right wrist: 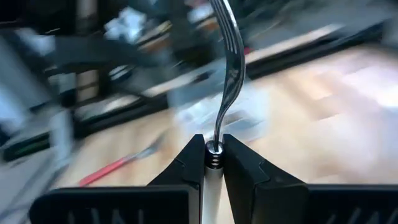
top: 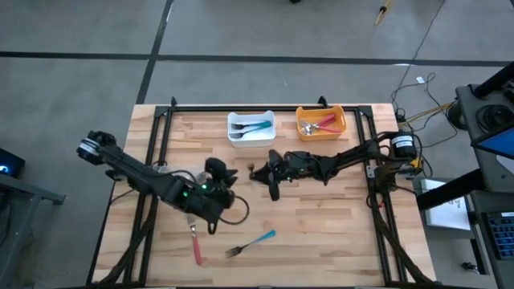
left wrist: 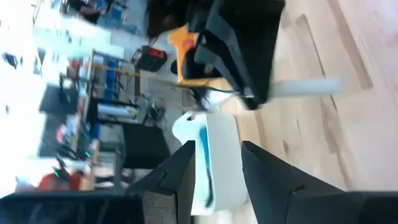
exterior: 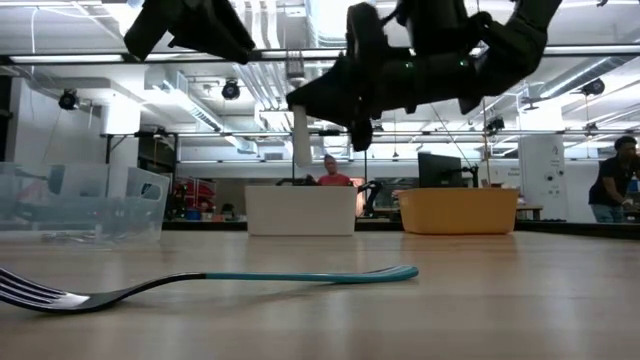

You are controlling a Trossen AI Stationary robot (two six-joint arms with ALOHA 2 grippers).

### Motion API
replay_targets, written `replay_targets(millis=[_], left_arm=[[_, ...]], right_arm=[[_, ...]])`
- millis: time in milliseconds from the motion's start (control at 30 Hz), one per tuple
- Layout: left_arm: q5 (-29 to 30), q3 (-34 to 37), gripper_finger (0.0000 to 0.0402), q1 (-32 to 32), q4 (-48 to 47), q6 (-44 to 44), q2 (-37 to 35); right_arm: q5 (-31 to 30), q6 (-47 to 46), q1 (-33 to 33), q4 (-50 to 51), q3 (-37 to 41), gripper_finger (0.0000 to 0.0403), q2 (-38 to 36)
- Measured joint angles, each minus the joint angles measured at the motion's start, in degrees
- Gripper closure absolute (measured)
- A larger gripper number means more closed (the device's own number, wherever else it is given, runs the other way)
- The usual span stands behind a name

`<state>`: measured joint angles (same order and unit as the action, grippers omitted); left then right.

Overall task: Sort silverware by color (type)
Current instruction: Put the white fork into the transparent bin

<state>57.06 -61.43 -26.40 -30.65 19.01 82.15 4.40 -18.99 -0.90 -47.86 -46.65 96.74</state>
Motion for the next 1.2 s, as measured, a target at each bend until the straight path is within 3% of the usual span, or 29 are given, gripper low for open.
replay_targets(millis=[100, 200, 333, 467, 633, 767, 967, 1200], left_arm=[[0.39, 2.95, 0.029, 0.55, 1.56, -7.3, -3.26], [4.92, 6.89, 0.029, 1.72, 6.76, -15.68, -5.89], [8.48, 13.68, 0.029, 3.79, 21.12, -21.24, -8.41], [6.64, 20.74, 0.029, 6.24, 43.66, -15.92, -8.41], [-6.48, 26.54, 0.029, 9.64, 77.69, -2.53, -5.62], [-11.2, 27.44, 0.029, 12.28, 94.0, 0.93, -3.14], [-17.43, 25.43, 0.029, 14.68, 96.48, 0.04, 1.18], [-19.05, 20.8, 0.029, 15.17, 96.62, -0.14, 6.87]], right_arm=[[-9.79, 3.13, 0.41, -5.08, 1.94, 0.0375, -0.1], [-19.91, 9.62, 1.94, -9.21, 2.47, 0.0375, -0.1], [-30.73, 18.48, 4.22, -15.81, 2.06, 0.0375, -0.1], [-35.14, 22.32, 5.6, -19.37, 1.46, 0.0375, -0.17], [-38.51, 26.39, 6.99, -19.09, 0.68, 0.0375, -0.17], [-43.11, 30.73, 8.69, -19.07, -0.12, 0.0375, -0.17], [-45.82, 35.17, 10.69, -18.89, -1.12, 0.0375, -0.17], [-49.24, 37.06, 11.56, -18.86, -1.38, 0.0375, -0.17]])
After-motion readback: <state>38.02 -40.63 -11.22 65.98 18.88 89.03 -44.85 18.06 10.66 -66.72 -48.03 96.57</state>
